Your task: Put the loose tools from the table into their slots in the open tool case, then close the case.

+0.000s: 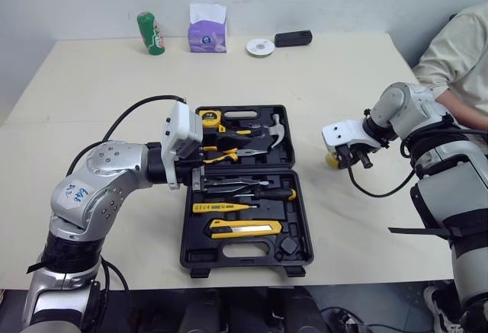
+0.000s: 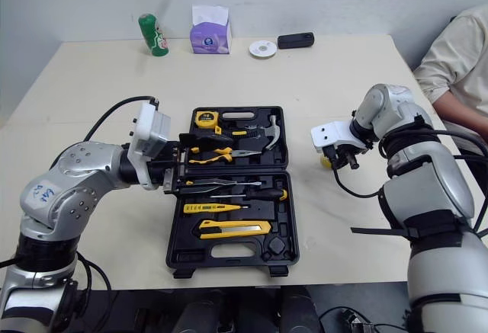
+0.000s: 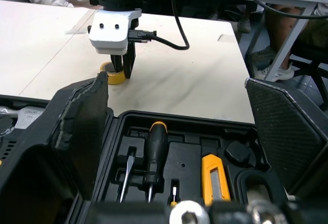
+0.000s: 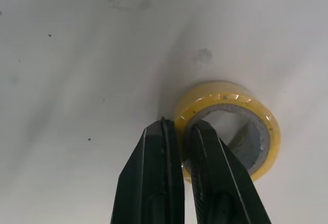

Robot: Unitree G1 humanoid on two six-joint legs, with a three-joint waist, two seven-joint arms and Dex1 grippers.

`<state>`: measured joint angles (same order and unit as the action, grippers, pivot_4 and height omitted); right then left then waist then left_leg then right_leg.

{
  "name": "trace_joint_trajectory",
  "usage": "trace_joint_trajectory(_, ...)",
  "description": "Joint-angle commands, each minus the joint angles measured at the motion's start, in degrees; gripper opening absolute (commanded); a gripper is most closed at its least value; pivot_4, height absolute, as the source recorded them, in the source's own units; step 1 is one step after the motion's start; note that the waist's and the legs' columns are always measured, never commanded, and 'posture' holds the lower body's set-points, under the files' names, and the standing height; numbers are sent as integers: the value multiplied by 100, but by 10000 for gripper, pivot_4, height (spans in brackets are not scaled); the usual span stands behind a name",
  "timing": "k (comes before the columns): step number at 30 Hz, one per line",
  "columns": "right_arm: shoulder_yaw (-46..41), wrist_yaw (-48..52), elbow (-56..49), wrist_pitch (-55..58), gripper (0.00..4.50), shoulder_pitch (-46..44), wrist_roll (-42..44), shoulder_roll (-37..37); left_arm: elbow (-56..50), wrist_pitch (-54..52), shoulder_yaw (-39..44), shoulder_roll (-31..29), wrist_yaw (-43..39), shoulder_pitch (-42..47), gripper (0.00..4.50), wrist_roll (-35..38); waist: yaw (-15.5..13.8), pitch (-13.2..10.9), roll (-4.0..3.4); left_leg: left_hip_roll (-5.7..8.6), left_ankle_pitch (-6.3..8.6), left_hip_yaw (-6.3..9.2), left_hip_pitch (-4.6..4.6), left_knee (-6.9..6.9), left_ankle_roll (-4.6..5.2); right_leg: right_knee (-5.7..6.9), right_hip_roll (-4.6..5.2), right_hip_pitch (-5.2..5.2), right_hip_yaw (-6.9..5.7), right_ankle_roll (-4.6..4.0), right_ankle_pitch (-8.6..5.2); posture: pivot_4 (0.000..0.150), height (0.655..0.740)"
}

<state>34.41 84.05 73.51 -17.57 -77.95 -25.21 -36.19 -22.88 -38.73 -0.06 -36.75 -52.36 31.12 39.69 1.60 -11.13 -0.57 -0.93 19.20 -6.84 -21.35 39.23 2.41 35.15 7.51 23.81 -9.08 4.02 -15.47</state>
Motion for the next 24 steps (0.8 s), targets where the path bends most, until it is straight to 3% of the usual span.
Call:
trace_joint_trajectory(1, -153, 31, -49, -194, 169, -46, -61, -90, -228, 7, 119, -23, 11, 13, 45000, 131, 0, 0, 0, 0, 0, 0, 0, 0, 0, 0, 0, 0, 0, 0, 0, 1500, 7278)
trace_joint_trajectory(7, -623, 751, -524, -677, 169, 18, 474, -300, -325, 65, 89, -187, -137, -281, 45000, 61, 0, 0, 0, 0, 0, 0, 1, 0, -1, 0, -1, 0, 0, 0, 0, 1500, 7278)
trace_joint_trajectory(9, -505, 842, -1112, -651, 169, 180, 1071, -498, -434, 340, 1, -321, -253, -580, 45000, -196, 5, 0, 0, -1, 0, 1, 1, 0, -1, -1, -1, 0, 0, 0, 0, 1500, 7278)
trace_joint_trajectory(13, 122, 845, -4594, 614, 169, 1303, 3277, -1786, -764, 636, -293, -831, -747, -1335, 45000, -527, -29, -1, -1, -1, 1, 7, 1, -2, -2, -5, 0, 0, -1, -2, -1, 1500, 7278)
trace_joint_trajectory(16, 35, 845, -6696, 1158, 169, 2173, 4192, -2335, -767, 862, -471, -1008, -951, -1605, 45000, -725, -63, -1, -2, -1, 6, 14, 1, -2, -9, -10, 1, 0, -5, -4, -2, 1500, 7278)
trace_joint_trajectory(19, -145, 845, -8009, 1620, 169, 2778, 4528, -2467, -684, 1020, -602, -1010, -1021, -1649, 45000, -882, -102, -2, 1, -2, 9, 11, 8, 7, -13, -25, 3, -7, -4, -4, -2, 1500, 7278)
trace_joint_trajectory(24, -140, 647, -9063, 2179, 169, 3226, 4256, -2205, -693, 1032, -735, -973, -1098, -1746, 45000, -911, -155, -1, 1, -3, 11, 8, 15, 6, -13, -16, 7, -5, 0, -6, -3, 1500, 7278)
